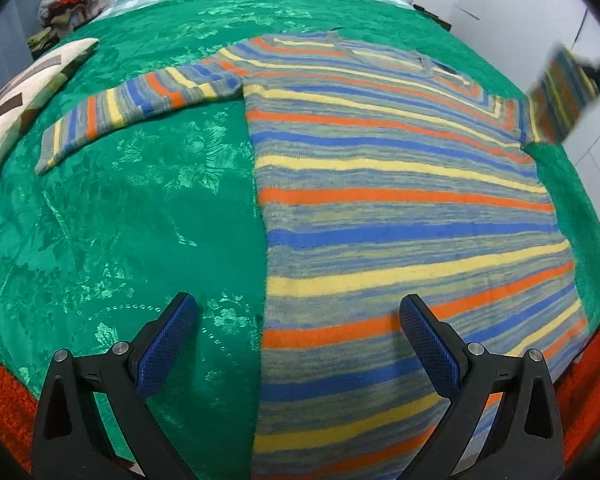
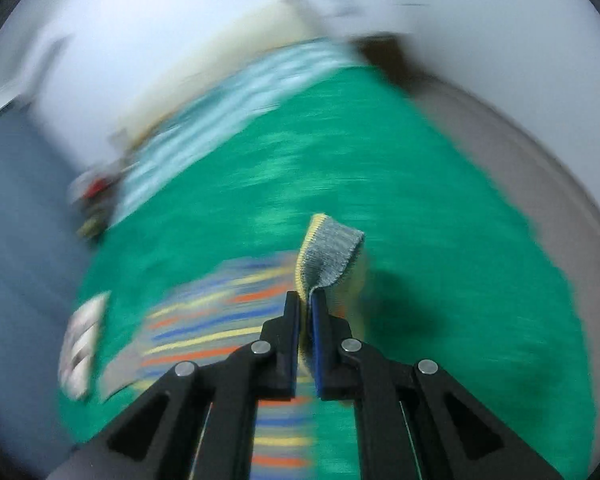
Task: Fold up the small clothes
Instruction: 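Grasp a sleeve cuff with the right tool and fold it across the body, then move the left tool toward the other sleeve cuff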
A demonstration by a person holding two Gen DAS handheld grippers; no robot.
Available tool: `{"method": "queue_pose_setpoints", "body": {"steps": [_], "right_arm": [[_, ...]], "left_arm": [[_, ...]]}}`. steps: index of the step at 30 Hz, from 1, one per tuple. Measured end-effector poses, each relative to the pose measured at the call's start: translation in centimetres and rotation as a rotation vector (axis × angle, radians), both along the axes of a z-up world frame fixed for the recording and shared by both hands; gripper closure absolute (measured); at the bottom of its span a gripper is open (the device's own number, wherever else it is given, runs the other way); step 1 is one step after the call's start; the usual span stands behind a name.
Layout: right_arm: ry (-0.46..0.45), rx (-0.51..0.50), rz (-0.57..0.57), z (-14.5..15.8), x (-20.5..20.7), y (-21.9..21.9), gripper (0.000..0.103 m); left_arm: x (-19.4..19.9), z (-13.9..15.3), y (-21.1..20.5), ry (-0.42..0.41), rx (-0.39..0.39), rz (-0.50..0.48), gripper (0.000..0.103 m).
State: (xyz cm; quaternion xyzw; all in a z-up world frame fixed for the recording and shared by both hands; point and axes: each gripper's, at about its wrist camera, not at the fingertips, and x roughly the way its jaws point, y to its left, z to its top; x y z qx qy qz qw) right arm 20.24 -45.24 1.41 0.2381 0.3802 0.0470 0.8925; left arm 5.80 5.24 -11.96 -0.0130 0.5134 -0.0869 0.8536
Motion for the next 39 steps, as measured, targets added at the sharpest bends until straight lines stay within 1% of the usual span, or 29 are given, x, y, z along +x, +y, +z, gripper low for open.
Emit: {"method": "queue_pose_setpoints", "body": {"steps": [1,3,4,5,6,7,9,11,13,14,15,16,18,19,20,21,22,23,25,26,27,29,30,31,34,35,36,37,39], "right_arm": [[-0.020,0.020,0.086,1.0,1.2,3.4,0.097],[-0.033,0.062,0.186,1.2,3.0,7.5,0.096],[-0.024,0.099,0.245,0.8,4.2,9.5,0.090],[0.004,0.147,0.297,-0.1,5.4,11.5,0.071],[0.027,0.172,0.325,-1.0,6.1,12.9,0.058],[0.027,0.168,0.325,-1.4,6.1,13.3,0.047],[0.018,0.117,0.306,-2.0,6.5,13.6,0.047],[0.049,0.097,0.270,-3.1,7.0,12.4,0.047],[0.110,0.060,0.252,-4.7,7.7,11.3,0.047],[0.139,0.059,0.265,-5.5,7.8,11.4,0.048],[0.191,0.051,0.299,-7.0,8.0,11.7,0.048],[0.216,0.049,0.318,-7.6,8.3,11.8,0.049],[0.284,0.045,0.360,-11.3,8.3,12.3,0.053],[0.315,0.012,0.344,-12.9,8.1,12.3,0.054],[0.353,-0.050,0.302,-14.4,8.0,11.7,0.056],[0.390,-0.115,0.247,-15.7,7.7,10.9,0.061],[0.405,-0.163,0.174,-16.8,7.2,9.3,0.083],[0.392,-0.162,0.141,-16.8,6.8,8.3,0.090],[0.363,-0.178,0.086,-15.7,5.5,7.0,0.089],[0.344,-0.180,0.099,-14.8,4.7,7.0,0.083],[0.329,-0.185,0.121,-13.9,3.9,7.3,0.080],[0.311,-0.205,0.206,-12.3,1.5,8.7,0.066],[0.309,-0.209,0.246,-11.9,0.3,9.3,0.064],[0.315,-0.204,0.296,-12.0,-1.7,10.3,0.061],[0.376,-0.194,0.353,-13.5,-5.7,11.6,0.061],[0.428,-0.217,0.351,-15.0,-7.5,11.7,0.061],[0.457,-0.248,0.336,-15.9,-8.8,11.6,0.061],[0.444,-0.283,0.301,-16.1,-10.6,11.5,0.061],[0.404,-0.297,0.258,-14.9,-12.8,11.9,0.061]], "left_arm": [[-0.1,0.2,0.0,-0.007,0.000,-0.001,0.002],[-0.3,0.3,0.2,-0.012,0.002,-0.001,0.002],[-0.4,0.3,0.3,-0.008,0.004,-0.002,0.001],[-0.4,0.2,0.4,-0.003,0.006,0.000,0.001],[-0.5,0.0,0.6,0.003,0.007,0.004,0.002],[-0.5,-0.1,0.9,0.010,0.003,0.011,0.002],[-0.5,0.0,1.3,0.014,-0.014,0.022,0.002],[-0.2,0.1,1.3,0.011,-0.026,0.025,0.002],[0.0,0.0,0.9,0.008,-0.019,0.017,0.002],[0.0,-0.1,0.7,0.009,-0.014,0.013,0.002],[0.1,-0.2,0.4,0.012,-0.007,0.006,0.001],[0.1,-0.4,0.1,0.017,0.003,-0.002,0.001],[-0.2,-0.8,-0.4,0.023,0.030,-0.017,0.001],[-0.3,-0.9,-0.5,0.023,0.046,-0.024,0.001],[-0.5,-1.0,-0.6,0.022,0.059,-0.030,0.001],[-0.6,-1.1,-0.7,0.020,0.075,-0.038,0.001],[-0.7,-1.0,-0.8,0.017,0.080,-0.041,0.001],[-0.7,-1.0,-0.8,0.014,0.081,-0.043,0.001],[-0.6,-1.0,-0.9,0.016,0.074,-0.046,0.001],[-0.4,-1.1,-1.0,0.018,0.071,-0.048,0.001],[-0.2,-1.3,-1.1,0.022,0.076,-0.047,0.001],[0.0,-1.7,-1.4,0.032,0.092,-0.046,0.001],[0.0,-2.0,-1.6,0.037,0.104,-0.047,0.001],[0.0,-2.2,-1.7,0.037,0.112,-0.050,0.001],[-0.3,-2.5,-1.8,0.025,0.117,-0.058,0.000],[-0.3,-2.5,-1.7,0.022,0.113,-0.055,0.000],[-0.4,-2.6,-1.7,0.020,0.109,-0.052,0.000],[-0.4,-2.6,-1.6,0.019,0.106,-0.051,0.000],[-0.4,-2.7,-1.7,0.021,0.109,-0.052,0.000]]}}
